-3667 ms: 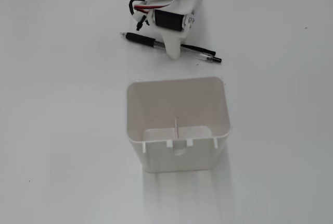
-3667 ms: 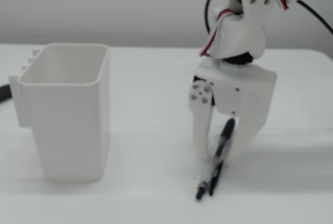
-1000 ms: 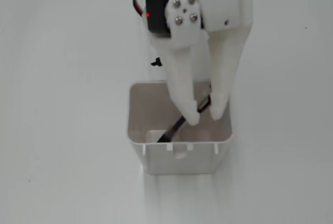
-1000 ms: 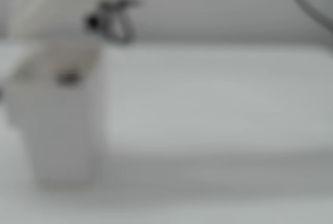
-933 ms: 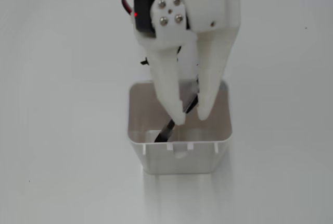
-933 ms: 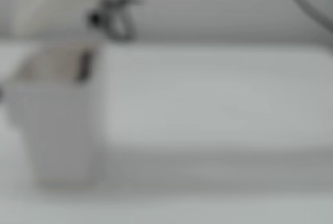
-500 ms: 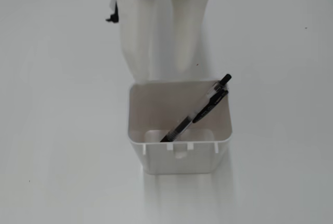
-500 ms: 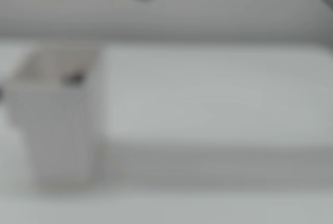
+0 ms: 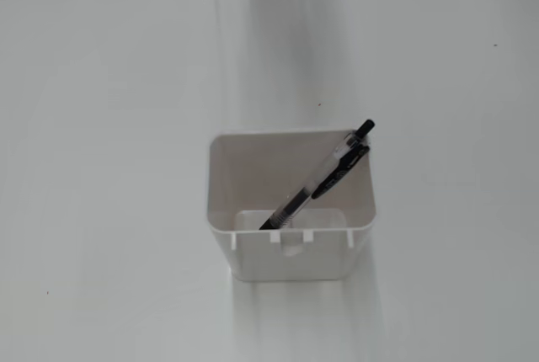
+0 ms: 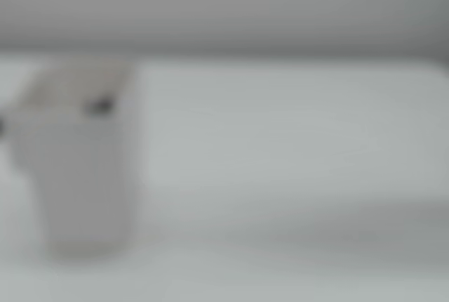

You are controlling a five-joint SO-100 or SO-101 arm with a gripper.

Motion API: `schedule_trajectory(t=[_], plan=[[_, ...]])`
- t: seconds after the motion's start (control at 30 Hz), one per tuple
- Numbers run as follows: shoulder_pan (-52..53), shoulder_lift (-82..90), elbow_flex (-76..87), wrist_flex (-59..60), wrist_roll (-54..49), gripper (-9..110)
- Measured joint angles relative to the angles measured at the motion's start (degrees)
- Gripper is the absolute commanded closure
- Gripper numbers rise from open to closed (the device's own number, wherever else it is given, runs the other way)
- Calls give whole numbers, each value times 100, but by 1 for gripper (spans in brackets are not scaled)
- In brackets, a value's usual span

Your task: Pick up the pen and put it in the pen holder.

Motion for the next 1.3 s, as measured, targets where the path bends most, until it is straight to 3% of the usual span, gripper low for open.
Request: schedule_trajectory(t=[0.23, 0.7, 0.93, 1.3], plan=[[44, 1916, 2733, -176, -158, 81], [940, 6038, 9272, -2549, -158, 81], [940, 7805, 10608, -2619, -141, 81], [932, 7919, 11479, -2399, -158, 81]])
